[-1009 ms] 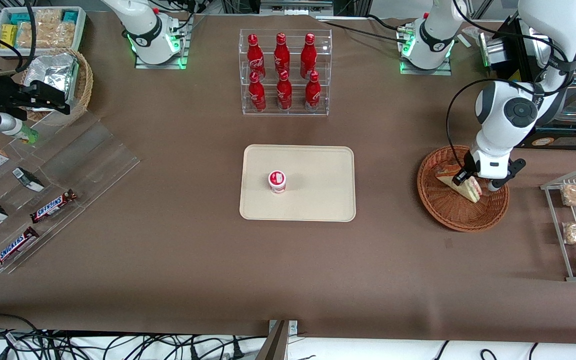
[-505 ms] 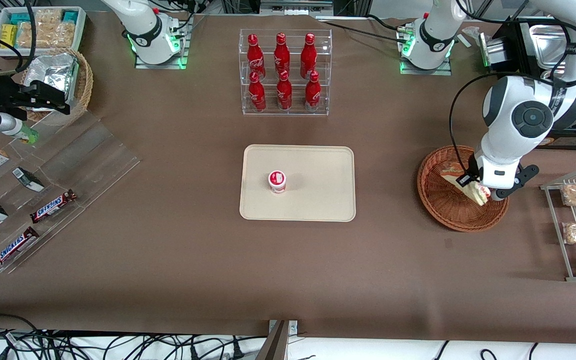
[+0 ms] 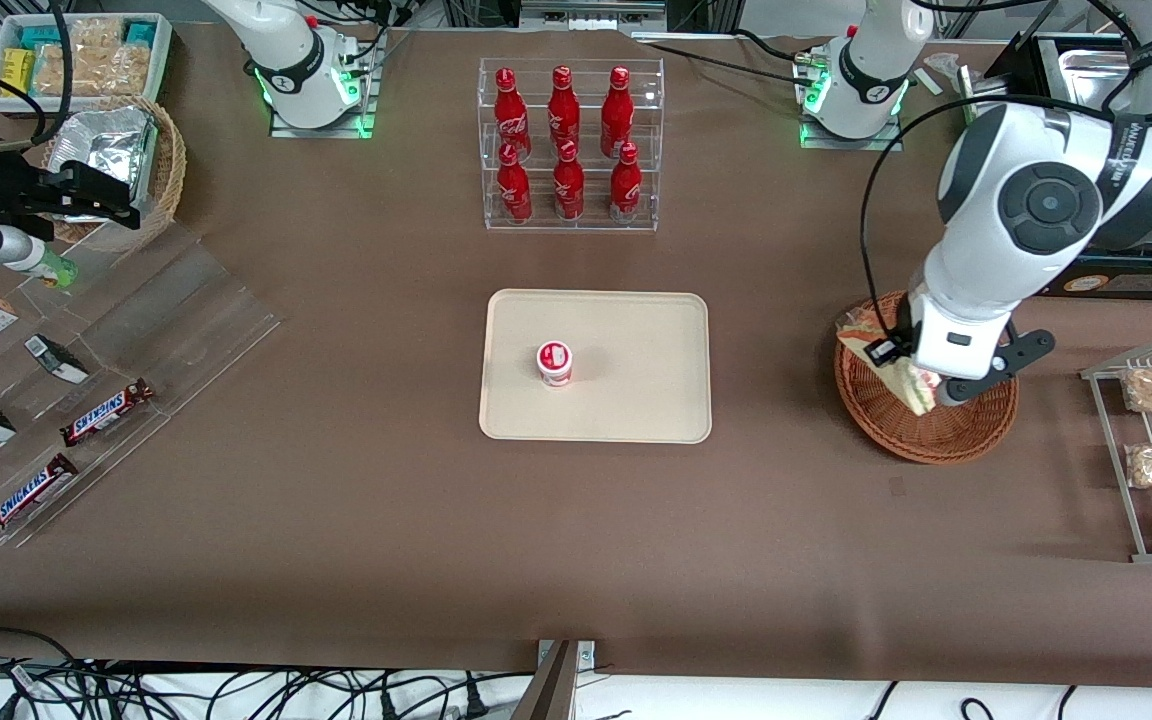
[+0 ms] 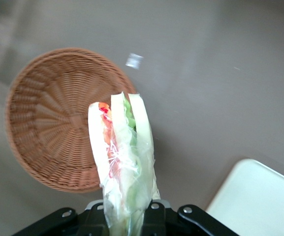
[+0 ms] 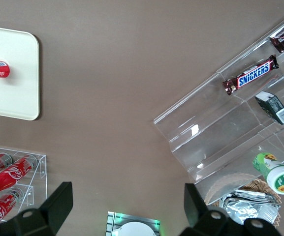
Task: Place sandwich from basket to tray
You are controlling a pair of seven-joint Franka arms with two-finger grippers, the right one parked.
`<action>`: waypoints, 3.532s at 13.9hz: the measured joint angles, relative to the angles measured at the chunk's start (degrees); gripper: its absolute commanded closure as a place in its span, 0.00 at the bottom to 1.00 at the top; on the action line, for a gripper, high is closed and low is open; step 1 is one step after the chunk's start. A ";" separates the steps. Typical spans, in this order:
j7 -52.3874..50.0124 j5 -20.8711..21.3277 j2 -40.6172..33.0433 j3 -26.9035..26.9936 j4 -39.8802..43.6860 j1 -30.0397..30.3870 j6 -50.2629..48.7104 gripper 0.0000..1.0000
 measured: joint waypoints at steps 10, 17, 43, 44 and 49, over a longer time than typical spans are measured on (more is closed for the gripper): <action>12.37 0.46 9.47 -6.42 5.20 -12.28 5.80 1.00; 10.79 6.95 21.33 -6.33 4.18 -17.52 13.21 1.00; -5.53 11.45 9.22 -5.98 9.27 -10.69 4.19 0.00; -5.90 11.45 7.45 -5.95 9.79 -9.53 2.11 0.00; -3.93 9.50 4.03 -5.96 12.80 -4.55 -4.75 0.00</action>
